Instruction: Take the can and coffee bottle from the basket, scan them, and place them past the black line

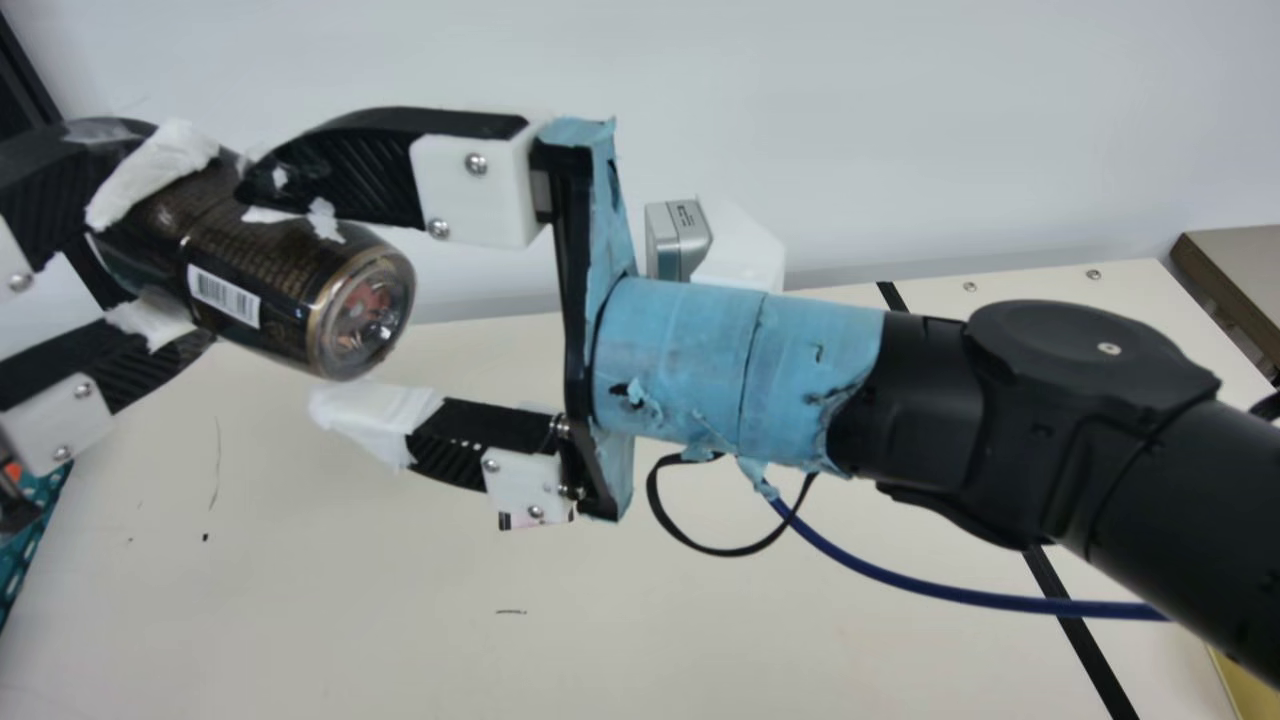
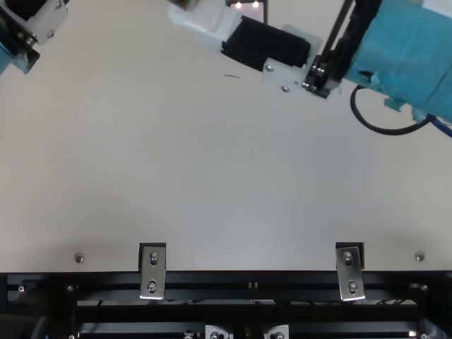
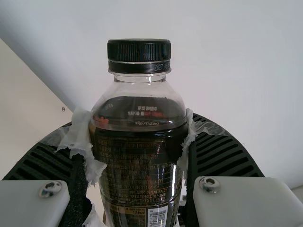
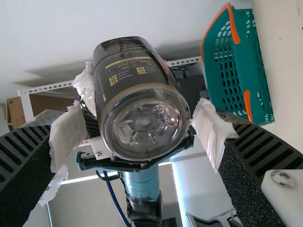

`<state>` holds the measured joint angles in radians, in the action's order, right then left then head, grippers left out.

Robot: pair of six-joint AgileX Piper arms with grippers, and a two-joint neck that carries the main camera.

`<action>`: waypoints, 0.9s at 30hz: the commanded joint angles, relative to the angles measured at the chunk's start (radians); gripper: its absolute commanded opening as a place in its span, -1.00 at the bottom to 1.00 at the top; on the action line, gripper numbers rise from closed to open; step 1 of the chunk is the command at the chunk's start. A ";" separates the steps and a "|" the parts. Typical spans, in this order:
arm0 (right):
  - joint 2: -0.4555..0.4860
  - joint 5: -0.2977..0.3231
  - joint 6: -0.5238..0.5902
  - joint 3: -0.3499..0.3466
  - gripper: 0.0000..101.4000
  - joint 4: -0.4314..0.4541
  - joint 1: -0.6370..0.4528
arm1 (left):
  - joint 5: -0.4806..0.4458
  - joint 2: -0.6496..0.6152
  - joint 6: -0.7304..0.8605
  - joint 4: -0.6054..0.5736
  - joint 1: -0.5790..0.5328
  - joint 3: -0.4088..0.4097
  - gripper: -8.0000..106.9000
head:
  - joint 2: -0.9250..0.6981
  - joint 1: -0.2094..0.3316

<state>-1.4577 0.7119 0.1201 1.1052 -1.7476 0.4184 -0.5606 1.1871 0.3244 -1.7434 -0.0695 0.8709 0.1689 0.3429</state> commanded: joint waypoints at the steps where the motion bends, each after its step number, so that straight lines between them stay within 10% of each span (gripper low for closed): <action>1: -0.005 0.001 -0.003 0.011 1.00 0.003 0.000 | 0.000 0.000 0.000 0.000 0.000 0.000 -0.68 | 0.001 0.009; 23: -0.047 -0.013 -0.008 0.060 1.00 0.003 0.017 | 0.000 0.000 0.000 0.000 0.000 0.000 -0.68 | 0.001 0.009; 24: -0.047 -0.013 -0.008 0.060 -0.51 0.003 0.017 | 0.000 0.000 0.000 0.000 0.000 0.000 -0.68 | 0.001 0.009; 25: -0.047 -0.013 -0.008 0.060 -1.00 0.003 0.017 | 0.000 0.000 0.000 0.000 0.000 0.000 -0.68 | 0.001 0.009; 27: -0.047 -0.013 -0.008 0.060 -1.00 0.003 0.017 | 0.000 0.000 0.000 0.000 0.000 0.000 -0.68 | 0.001 0.009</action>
<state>-1.5046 0.6993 0.1117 1.1650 -1.7438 0.4351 -0.5606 1.1871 0.3244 -1.7434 -0.0695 0.8709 0.1638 0.3429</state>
